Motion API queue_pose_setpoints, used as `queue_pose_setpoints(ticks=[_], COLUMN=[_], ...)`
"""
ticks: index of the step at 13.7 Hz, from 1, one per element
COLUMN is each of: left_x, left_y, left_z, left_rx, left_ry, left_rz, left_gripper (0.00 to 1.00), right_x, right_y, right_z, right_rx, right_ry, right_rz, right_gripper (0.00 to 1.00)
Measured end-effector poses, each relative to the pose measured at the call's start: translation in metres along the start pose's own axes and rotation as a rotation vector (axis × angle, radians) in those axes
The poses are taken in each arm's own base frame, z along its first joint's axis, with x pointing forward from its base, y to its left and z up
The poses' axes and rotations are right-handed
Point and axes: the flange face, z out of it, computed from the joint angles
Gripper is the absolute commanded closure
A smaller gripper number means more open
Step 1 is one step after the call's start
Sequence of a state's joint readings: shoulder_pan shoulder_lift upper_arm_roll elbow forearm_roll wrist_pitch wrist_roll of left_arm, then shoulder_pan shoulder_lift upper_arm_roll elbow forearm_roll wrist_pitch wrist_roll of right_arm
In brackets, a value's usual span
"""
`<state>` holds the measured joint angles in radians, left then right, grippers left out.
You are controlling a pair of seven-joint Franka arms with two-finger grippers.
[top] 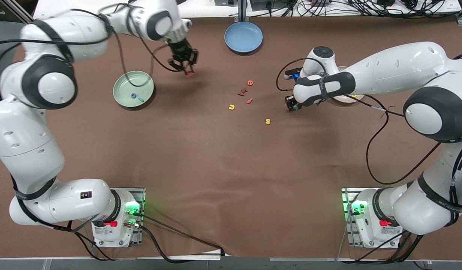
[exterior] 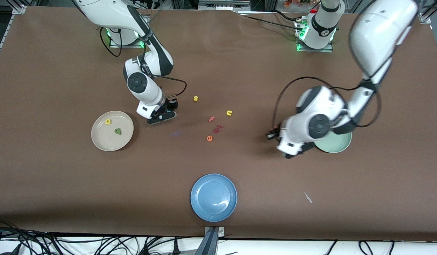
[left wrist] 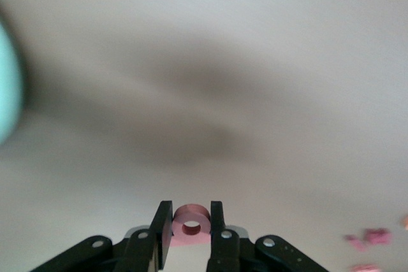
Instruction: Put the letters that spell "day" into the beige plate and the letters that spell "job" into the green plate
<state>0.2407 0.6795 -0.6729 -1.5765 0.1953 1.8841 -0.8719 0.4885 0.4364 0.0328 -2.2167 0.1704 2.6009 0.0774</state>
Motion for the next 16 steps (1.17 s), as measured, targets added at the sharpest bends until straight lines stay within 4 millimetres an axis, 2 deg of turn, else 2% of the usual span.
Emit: queue_pose_setpoints(ticks=[2, 3, 4, 6, 7, 8, 9, 10, 11, 12, 14, 16], left_x=[0.039, 0.059, 0.079, 0.106, 0.115, 0.122, 0.126, 0.128, 0.128, 0.128, 0.13, 0.137], left_y=[-0.075, -0.116, -0.16, -0.23, -0.249, -0.255, -0.253, -0.248, -0.243, -0.24, -0.241, -0.246], left_z=[-0.026, -0.033, -0.035, -0.02, -0.005, 0.01, 0.024, 0.036, 0.045, 0.049, 0.045, 0.022], left_rx=[0.024, 0.021, 0.024, 0.078, 0.09, 0.08, 0.069, 0.062, 0.06, 0.059, 0.055, 0.046], left_ry=[-0.036, -0.054, -0.062, -0.059, -0.058, -0.053, -0.054, -0.063, -0.073, -0.078, -0.067, -0.023], left_rz=[0.039, 0.056, 0.074, 0.095, 0.095, 0.094, 0.101, 0.11, 0.118, 0.122, 0.12, 0.104], left_gripper=[0.81, 0.81, 0.81, 0.8, 0.8, 0.8, 0.78, 0.61, 0.16, 0.0, 0.0, 0.0], right_x=[0.0, 0.0, 0.001, 0.001, 0.001, 0.001, 0.001, 0.001, 0.001, 0.001, 0.004, 0.009], right_y=[0.0, -0.002, -0.003, -0.004, -0.004, -0.004, -0.004, -0.004, -0.005, -0.007, -0.009, -0.011], right_z=[0.0, -0.001, -0.001, -0.002, -0.002, -0.002, -0.002, -0.002, -0.002, -0.003, -0.005, -0.009], right_rx=[0.0, 0.001, 0.002, 0.003, 0.003, 0.003, 0.003, 0.003, 0.003, 0.004, 0.005, 0.007], right_ry=[0.003, 0.005, 0.007, 0.009, 0.01, 0.01, 0.01, 0.01, 0.01, 0.012, 0.021, 0.038], right_rz=[0.0, -0.003, -0.005, -0.006, -0.006, -0.007, -0.007, -0.008, -0.009, -0.016, -0.027, -0.032], right_gripper=[0.85, 0.9, 0.91, 0.92, 0.92, 0.88, 0.46, 0.3, 0.29, 0.29, 0.33, 0.36])
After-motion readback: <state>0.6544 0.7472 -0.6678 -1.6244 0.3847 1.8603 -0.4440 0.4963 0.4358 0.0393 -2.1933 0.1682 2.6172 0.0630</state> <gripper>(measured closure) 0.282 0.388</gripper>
